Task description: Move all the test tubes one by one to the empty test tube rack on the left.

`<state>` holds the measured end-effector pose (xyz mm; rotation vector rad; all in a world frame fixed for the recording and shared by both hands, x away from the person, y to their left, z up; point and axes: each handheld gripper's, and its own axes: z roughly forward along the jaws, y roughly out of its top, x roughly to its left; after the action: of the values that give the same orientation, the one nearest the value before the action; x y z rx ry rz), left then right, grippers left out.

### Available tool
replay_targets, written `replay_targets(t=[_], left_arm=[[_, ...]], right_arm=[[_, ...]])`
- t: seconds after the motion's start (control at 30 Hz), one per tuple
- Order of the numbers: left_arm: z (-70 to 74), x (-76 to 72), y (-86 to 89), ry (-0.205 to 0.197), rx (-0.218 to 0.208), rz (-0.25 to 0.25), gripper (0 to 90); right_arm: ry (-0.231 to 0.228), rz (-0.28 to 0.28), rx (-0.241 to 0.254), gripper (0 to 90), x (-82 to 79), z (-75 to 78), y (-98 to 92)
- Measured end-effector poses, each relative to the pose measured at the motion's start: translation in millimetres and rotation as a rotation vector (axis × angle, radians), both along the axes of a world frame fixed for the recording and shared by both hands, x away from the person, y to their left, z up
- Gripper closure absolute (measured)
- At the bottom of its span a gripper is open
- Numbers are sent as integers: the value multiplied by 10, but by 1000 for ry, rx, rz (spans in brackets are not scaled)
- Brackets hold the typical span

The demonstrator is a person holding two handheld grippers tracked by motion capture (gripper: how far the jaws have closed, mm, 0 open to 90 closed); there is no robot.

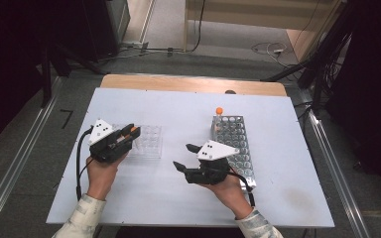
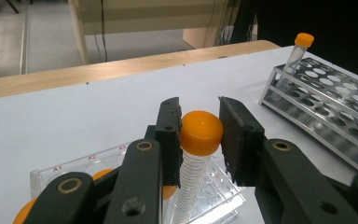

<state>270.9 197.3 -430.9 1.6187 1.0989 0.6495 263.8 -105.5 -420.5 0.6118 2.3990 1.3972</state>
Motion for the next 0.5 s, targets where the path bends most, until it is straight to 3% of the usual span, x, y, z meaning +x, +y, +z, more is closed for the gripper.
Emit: replay_targets(t=[0.2, 0.5], left_arm=[[-1, -8, 3, -6, 2, -7, 679], [25, -27, 13, -15, -23, -1, 533]], right_arm=[[-1, 2, -3, 329, 1, -3, 4], [-2, -2, -1, 329, 4, 0, -1]])
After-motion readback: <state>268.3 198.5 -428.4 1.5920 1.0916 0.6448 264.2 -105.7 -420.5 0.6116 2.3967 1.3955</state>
